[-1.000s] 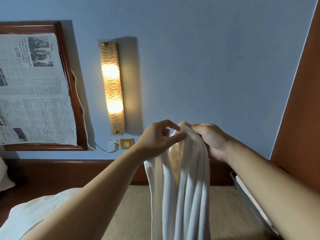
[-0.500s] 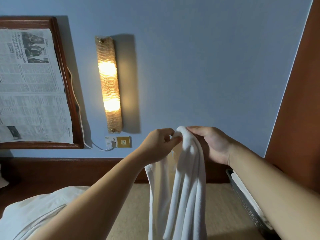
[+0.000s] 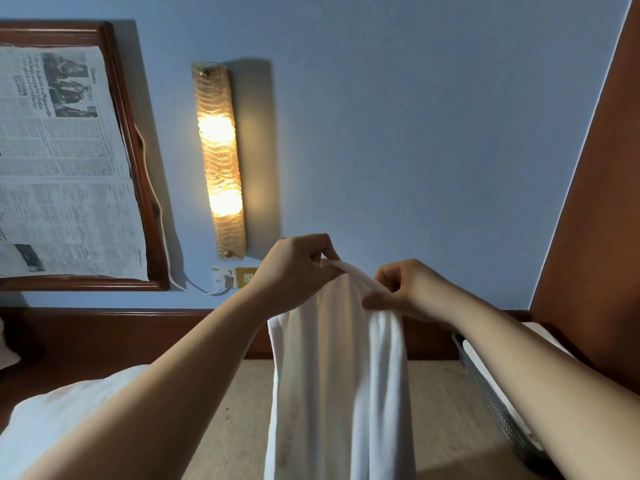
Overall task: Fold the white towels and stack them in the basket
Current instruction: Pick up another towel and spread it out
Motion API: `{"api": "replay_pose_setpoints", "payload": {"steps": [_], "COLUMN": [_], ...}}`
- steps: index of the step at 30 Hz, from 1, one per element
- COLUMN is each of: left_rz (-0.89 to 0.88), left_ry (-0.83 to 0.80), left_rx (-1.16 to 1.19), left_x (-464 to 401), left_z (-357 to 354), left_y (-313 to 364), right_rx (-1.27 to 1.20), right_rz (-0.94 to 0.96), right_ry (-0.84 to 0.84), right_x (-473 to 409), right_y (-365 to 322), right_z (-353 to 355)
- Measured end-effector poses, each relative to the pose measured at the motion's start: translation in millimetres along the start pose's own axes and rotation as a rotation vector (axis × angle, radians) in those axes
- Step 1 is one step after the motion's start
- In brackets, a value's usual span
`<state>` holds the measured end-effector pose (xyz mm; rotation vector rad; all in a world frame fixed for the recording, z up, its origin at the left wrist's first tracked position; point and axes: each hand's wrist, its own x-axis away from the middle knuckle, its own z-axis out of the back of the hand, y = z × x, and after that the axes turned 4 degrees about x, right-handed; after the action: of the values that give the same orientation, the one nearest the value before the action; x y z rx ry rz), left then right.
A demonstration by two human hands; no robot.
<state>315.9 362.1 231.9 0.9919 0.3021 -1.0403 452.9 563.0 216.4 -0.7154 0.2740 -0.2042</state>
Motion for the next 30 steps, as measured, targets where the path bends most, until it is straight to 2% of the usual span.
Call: {"api": "replay_pose_setpoints", "payload": {"steps": [3, 6, 8, 13, 15, 17, 19, 21, 25, 30], "left_rz": [-0.038, -0.032, -0.025, 0.023, 0.042, 0.069, 0.096, 0.084, -0.004, -0.115], "left_ry": [-0.033, -0.028, -0.026, -0.063, -0.103, -0.145, -0.213, -0.265, -0.281, -0.221], "left_rx": [-0.076, -0.11, -0.153, -0.252, -0.296, -0.34, -0.345, -0.259, -0.166, -0.378], "left_x": [2, 5, 6, 9, 12, 15, 17, 17, 5, -6], "left_z": [10, 19, 25, 41, 40, 35, 29, 22, 13, 26], "left_y": [-1, -2, -2, -10, -16, -23, -27, -24, -5, -4], "right_rx": [-0.015, -0.322, -0.438, -0.562, -0.548, -0.356, -0.016, 0.162, 0.222, 0.196], "right_rz": [0.03, 0.038, 0.026, -0.109, -0.174, -0.149, -0.027, 0.086, 0.228, 0.181], "right_ry": [0.081, -0.057, -0.171, -0.403, -0.443, -0.354, -0.161, -0.003, 0.151, 0.231], "right_x": [1, 7, 9, 13, 14, 6, -4, -11, -16, -20], "right_y": [0, 2, 3, 7, 5, -3, -15, -26, -38, -25], "right_z": [-4, -13, -19, -35, -36, -34, -33, -33, -26, -14]}}
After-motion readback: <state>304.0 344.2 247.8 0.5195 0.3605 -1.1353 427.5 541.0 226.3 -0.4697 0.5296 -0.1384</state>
